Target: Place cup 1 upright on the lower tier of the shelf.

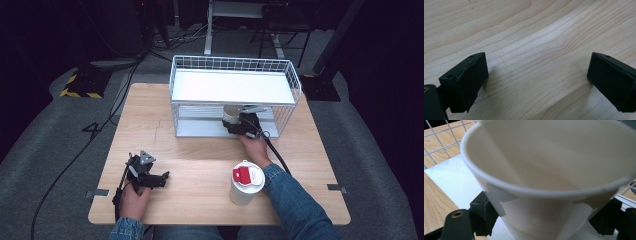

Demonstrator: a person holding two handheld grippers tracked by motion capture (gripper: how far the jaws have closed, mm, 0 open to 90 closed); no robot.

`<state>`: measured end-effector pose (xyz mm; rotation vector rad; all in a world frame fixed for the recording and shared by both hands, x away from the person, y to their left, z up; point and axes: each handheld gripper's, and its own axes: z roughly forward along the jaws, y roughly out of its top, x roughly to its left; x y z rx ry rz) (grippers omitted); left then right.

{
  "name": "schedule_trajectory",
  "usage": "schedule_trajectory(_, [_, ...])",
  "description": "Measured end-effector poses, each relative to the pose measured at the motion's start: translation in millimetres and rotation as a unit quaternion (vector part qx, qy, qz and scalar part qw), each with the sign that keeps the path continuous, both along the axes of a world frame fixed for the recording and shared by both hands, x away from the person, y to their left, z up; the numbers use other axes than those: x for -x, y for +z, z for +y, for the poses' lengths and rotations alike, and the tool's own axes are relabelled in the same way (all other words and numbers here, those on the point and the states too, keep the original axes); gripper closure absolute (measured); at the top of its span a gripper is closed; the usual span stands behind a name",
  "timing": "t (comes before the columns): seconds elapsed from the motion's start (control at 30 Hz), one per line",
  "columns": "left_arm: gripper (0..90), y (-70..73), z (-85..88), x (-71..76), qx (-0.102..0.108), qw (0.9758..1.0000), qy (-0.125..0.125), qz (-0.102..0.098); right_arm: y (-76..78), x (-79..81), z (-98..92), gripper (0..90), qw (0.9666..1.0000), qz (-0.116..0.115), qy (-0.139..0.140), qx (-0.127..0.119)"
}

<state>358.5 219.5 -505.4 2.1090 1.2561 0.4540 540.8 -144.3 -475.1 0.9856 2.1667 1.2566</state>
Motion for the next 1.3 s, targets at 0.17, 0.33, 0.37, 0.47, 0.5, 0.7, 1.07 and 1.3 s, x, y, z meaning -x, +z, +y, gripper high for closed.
schedule_trajectory(0.17, [4.0, 0.0, 0.0, 0.0, 0.000, 1.0000, 0.000, 0.000, -1.2, -2.5, -0.2, 22.1, 1.0000, 0.005, -0.003, -0.003])
schedule_trajectory(0.33, [4.0, -0.1, -0.1, 0.0, 0.000, 1.0000, 0.001, -0.001, -1.7, -3.8, 0.0, 21.9, 1.0000, 0.006, -0.003, -0.005])
schedule_trajectory(0.37, [4.0, 0.0, 0.0, 0.0, 0.000, 1.0000, 0.000, 0.000, -1.8, -4.1, -0.3, 21.9, 1.0000, 0.007, -0.003, -0.006])
schedule_trajectory(0.47, [4.0, -0.2, -0.1, 0.0, 0.000, 1.0000, 0.001, -0.001, -2.1, -4.4, -0.8, 21.5, 0.9999, 0.008, -0.006, -0.005])
schedule_trajectory(0.5, [4.0, 0.0, 0.0, 0.0, 0.000, 1.0000, 0.000, 0.000, -2.4, -4.6, -0.9, 20.9, 0.9999, 0.008, -0.005, -0.007])
schedule_trajectory(0.7, [4.0, -0.2, -0.1, 0.0, 0.000, 1.0000, 0.001, -0.001, -2.3, -5.0, -2.3, 13.2, 0.9998, 0.007, -0.018, -0.009])
schedule_trajectory(1.07, [3.9, 0.1, 0.3, -0.9, -0.001, 1.0000, -0.003, 0.000, -0.5, 3.8, -12.5, 0.0, 0.9998, 0.012, -0.010, -0.010])
schedule_trajectory(1.3, [3.7, 0.0, -0.3, -2.6, 0.000, 1.0000, -0.006, 0.001, 5.1, 14.1, -24.6, 0.0, 0.9998, -0.011, -0.015, 0.002])
